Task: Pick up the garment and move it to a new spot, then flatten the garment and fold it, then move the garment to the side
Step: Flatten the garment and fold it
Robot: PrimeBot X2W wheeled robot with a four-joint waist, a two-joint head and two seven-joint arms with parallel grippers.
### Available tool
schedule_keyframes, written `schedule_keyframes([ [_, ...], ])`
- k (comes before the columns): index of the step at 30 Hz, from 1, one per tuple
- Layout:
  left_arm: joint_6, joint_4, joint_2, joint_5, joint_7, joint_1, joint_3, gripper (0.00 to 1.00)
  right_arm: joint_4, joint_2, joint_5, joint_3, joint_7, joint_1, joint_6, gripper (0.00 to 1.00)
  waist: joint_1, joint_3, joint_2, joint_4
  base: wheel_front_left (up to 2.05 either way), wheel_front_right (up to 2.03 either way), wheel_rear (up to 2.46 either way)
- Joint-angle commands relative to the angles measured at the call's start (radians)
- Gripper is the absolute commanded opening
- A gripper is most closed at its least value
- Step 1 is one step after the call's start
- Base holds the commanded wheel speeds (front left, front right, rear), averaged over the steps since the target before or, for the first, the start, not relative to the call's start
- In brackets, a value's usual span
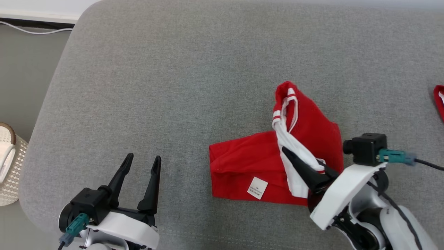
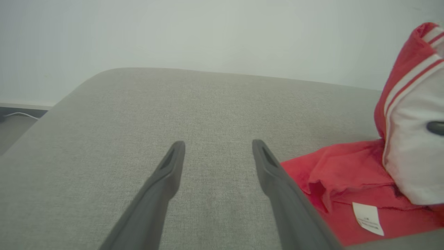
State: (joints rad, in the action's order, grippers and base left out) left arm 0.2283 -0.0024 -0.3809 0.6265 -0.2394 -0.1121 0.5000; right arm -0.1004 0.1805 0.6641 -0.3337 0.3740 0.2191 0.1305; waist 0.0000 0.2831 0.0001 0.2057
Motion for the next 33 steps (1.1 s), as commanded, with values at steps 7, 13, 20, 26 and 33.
schedule_keyframes([
  [7,-0.02,-0.003,-0.004,0.005,-0.012,-0.05,-0.034,1.0,0.032,-0.079,-0.064,-0.082,0.058,0.033,0.0,0.0,0.0,0.009,-0.0001,0.027,0.0,0.0,0.0],
  [13,-0.026,0.008,0.004,0.001,-0.015,-0.054,-0.034,1.0,0.116,-0.111,-0.079,-0.118,0.028,0.054,0.0,0.36,0.0,0.012,-0.0001,0.036,0.0,0.0,0.0],
  [20,-0.032,0.014,0.01,-0.006,-0.017,-0.061,-0.029,1.0,0.162,-0.128,-0.017,-0.193,-0.018,0.075,0.0,1.0,0.0,0.013,-0.0001,0.04,0.0,0.0,0.0],
  [26,-0.033,0.019,0.009,-0.01,-0.018,-0.057,-0.029,1.0,0.118,-0.129,0.043,-0.251,-0.079,0.078,0.0,1.0,0.0,0.002,-0.0001,0.038,0.0,0.0,0.0],
  [33,-0.014,0.013,-0.008,-0.023,-0.019,-0.046,-0.039,1.0,0.044,-0.047,-0.052,-0.199,-0.259,0.077,0.0,1.0,0.0,-0.015,-0.0001,0.027,0.0,0.0,0.0],
])
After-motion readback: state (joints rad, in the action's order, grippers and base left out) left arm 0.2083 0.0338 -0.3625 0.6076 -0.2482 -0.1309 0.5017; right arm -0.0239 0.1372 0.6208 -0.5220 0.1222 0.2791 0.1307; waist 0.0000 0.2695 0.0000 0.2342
